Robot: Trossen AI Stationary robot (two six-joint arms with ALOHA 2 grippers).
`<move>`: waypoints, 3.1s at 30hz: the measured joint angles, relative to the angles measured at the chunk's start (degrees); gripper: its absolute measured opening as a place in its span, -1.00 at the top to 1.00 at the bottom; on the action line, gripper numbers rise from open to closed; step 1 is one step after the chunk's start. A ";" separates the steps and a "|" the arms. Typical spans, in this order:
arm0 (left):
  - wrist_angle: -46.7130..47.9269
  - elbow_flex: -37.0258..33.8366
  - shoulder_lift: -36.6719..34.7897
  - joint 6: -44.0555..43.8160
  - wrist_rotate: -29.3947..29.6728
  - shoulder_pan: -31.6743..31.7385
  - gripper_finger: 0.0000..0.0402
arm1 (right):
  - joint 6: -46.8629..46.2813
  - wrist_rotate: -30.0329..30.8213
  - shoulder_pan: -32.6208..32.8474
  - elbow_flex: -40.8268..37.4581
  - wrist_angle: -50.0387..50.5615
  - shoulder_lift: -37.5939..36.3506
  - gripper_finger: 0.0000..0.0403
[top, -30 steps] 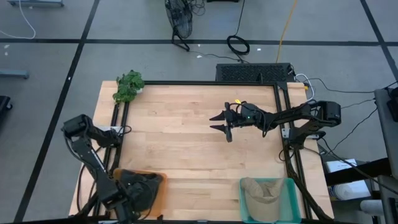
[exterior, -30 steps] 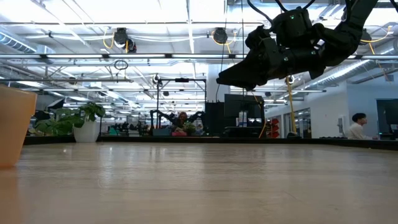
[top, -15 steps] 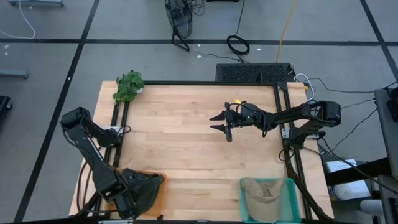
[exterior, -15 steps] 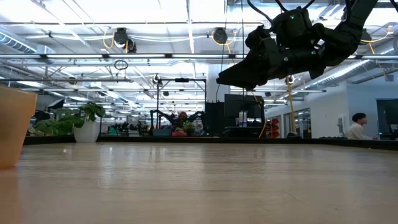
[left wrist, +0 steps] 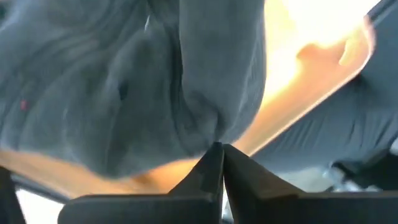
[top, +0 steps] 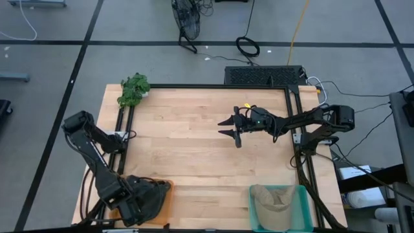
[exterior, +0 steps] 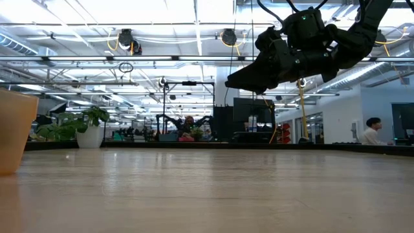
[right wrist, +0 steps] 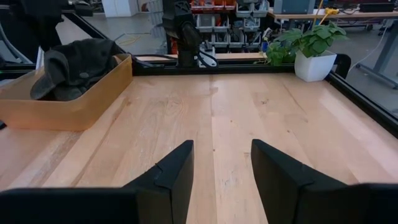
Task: Pick & Place hat
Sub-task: Put the black cap into the orange bin
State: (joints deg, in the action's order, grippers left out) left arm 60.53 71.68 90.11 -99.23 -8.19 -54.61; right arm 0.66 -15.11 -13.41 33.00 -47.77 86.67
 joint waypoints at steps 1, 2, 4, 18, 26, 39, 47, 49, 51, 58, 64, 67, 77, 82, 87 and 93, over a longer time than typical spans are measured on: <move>0.86 0.00 -0.11 0.62 -1.53 0.08 0.90 | -0.02 0.00 0.00 0.01 0.00 0.00 0.31; 2.67 0.00 -0.26 1.69 -3.11 0.46 0.92 | -0.01 0.00 0.00 0.01 0.00 -0.01 0.31; 7.74 0.00 -1.01 4.18 -4.42 1.39 0.97 | -0.01 0.00 0.00 0.01 -0.09 0.00 0.31; 22.17 0.00 -6.08 9.35 21.40 5.85 0.97 | 0.03 0.00 0.00 0.01 0.01 0.00 0.31; 11.54 -5.89 -5.62 9.56 18.19 4.47 0.88 | -1.29 -0.01 0.02 0.02 -0.02 -0.02 0.31; 8.51 -14.91 -5.60 8.35 -0.17 4.45 0.88 | -0.74 -0.01 0.02 0.01 -0.39 -0.02 0.31; 8.16 -14.91 -5.62 5.70 2.31 4.44 0.87 | -0.65 -0.01 0.02 0.01 -0.43 0.00 0.31; 7.69 -14.91 -5.62 4.66 2.97 4.44 0.87 | -0.65 -0.02 0.02 0.00 -0.42 -0.02 0.31; 6.42 -14.91 -5.62 4.33 3.07 4.44 0.87 | -0.65 -0.02 0.02 0.00 -0.42 0.00 0.31; 2.94 -14.91 -5.62 5.31 3.45 4.84 0.87 | -0.65 -0.02 0.02 0.02 -0.50 -0.01 0.31; 3.05 -14.81 -5.62 5.71 -1.08 7.01 0.87 | -0.20 -0.02 0.02 0.00 -1.36 0.00 0.31; 3.92 -13.45 -5.65 5.98 -1.61 7.81 0.87 | 0.03 -0.02 0.02 0.00 -2.11 0.00 0.31; 19.47 0.45 -5.65 3.54 12.40 7.45 0.87 | 0.03 -0.02 0.02 0.00 -2.19 0.00 0.31; 15.71 7.49 -5.71 4.83 22.31 4.53 0.87 | 0.01 -0.02 0.02 0.02 -2.16 0.00 0.31; 9.83 6.06 -3.48 7.88 22.87 3.02 0.87 | -1.10 -0.04 0.02 0.01 -2.15 0.00 0.31; 10.20 0.92 0.68 10.11 14.36 4.64 0.87 | -1.49 -0.09 0.02 0.02 -2.16 -0.02 0.31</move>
State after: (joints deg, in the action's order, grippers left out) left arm 70.73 72.60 90.79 -89.11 6.17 -49.97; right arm -0.83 -15.20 -13.39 33.01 -49.93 86.66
